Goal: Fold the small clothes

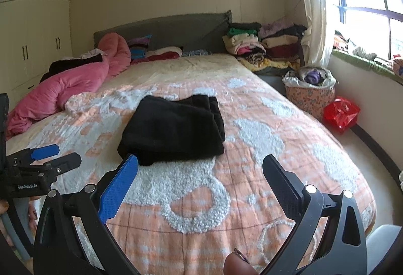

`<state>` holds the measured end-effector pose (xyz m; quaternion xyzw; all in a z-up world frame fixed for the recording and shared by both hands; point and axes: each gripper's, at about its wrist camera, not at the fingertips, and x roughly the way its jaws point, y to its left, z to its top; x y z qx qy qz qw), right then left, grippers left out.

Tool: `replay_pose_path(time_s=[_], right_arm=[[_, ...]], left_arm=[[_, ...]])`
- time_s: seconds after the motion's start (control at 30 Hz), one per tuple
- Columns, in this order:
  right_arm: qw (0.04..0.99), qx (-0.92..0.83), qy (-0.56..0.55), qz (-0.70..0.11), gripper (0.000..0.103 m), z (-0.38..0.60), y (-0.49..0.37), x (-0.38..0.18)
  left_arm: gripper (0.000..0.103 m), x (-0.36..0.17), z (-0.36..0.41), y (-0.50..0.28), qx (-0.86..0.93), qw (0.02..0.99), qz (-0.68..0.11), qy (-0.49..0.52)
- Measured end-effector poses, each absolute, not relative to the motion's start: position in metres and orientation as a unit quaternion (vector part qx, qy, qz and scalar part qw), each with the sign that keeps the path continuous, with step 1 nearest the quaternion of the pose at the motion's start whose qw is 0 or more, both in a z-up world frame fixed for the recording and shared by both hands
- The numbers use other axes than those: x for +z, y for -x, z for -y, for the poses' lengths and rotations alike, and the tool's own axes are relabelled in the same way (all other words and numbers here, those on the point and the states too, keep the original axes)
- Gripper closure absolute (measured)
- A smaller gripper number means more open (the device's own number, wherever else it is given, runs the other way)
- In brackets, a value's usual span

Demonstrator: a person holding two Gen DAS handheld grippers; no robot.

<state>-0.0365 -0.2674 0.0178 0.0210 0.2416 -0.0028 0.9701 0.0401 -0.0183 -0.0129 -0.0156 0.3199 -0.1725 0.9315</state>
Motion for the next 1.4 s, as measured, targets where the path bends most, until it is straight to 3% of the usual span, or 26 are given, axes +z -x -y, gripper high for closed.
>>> replay_pose_path(time_s=[0.27,1.4], right_arm=[[0.953,-0.007,-0.015,-0.302,0.004,0.257,0.019,-0.017],[0.951,-0.016,-0.018,-0.309,0.004,0.258,0.011,-0.031]], left_arm=[[0.009,-0.033,0.016,-0.050,-0.167,0.923,-0.346,0.011],[0.009,-0.041,0.014,-0.057,-0.144,0.921,-0.362,0.006]])
